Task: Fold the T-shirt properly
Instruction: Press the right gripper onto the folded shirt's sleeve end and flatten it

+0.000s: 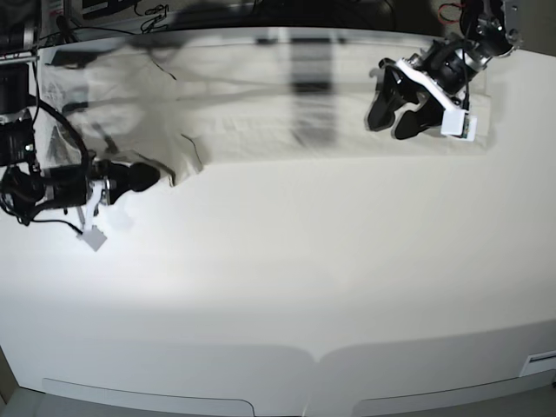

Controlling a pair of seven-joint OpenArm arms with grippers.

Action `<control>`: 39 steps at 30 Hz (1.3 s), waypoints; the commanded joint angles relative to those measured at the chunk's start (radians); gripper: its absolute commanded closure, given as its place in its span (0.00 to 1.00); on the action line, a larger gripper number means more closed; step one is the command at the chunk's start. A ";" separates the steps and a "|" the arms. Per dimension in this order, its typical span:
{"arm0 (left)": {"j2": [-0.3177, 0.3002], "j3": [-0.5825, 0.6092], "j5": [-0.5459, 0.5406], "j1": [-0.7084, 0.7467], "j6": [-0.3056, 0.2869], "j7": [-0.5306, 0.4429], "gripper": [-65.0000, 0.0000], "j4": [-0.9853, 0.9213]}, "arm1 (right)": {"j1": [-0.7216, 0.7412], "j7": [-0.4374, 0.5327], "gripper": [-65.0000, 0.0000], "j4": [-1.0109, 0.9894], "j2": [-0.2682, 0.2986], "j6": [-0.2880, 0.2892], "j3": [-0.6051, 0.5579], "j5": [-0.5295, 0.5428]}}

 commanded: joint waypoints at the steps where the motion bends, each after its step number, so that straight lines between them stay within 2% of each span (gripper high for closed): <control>1: -0.006 -0.001 -0.019 0.000 -0.008 -0.020 0.50 0.019 | -0.005 0.000 1.00 0.055 0.022 0.002 0.009 0.035; 9: -0.006 -0.001 -0.019 0.000 -0.007 -0.019 0.50 0.019 | -0.192 0.000 1.00 0.296 0.021 0.002 0.009 0.035; 15: -0.006 -0.001 -0.019 0.000 -0.008 -0.019 0.50 0.019 | -0.264 0.000 1.00 0.317 0.021 0.002 0.009 0.035; 22: -0.006 -0.001 -0.019 0.000 -0.008 -0.014 0.50 0.019 | -0.271 0.000 1.00 0.317 0.022 0.002 0.009 0.035; 23: -0.006 -0.001 -0.019 0.000 -0.008 -0.010 0.50 0.019 | -0.271 0.000 0.98 0.317 0.022 0.002 0.009 0.035; 26: -0.006 -0.001 -0.019 0.000 -0.008 0.010 0.50 0.019 | -0.270 0.000 0.80 0.317 0.022 0.002 0.009 0.035; 28: -0.006 -0.001 -0.019 0.000 -0.008 0.011 0.50 0.019 | -0.270 0.000 0.72 0.317 0.022 0.002 0.009 0.035; 34: -0.007 -0.001 -0.018 0.000 -0.008 0.010 0.50 0.020 | -0.258 0.000 0.71 0.320 0.027 0.002 0.009 0.035; 39: -0.006 -0.001 -0.019 -0.003 -0.008 0.009 0.50 0.021 | -0.185 0.000 0.71 0.320 0.017 0.002 0.021 0.035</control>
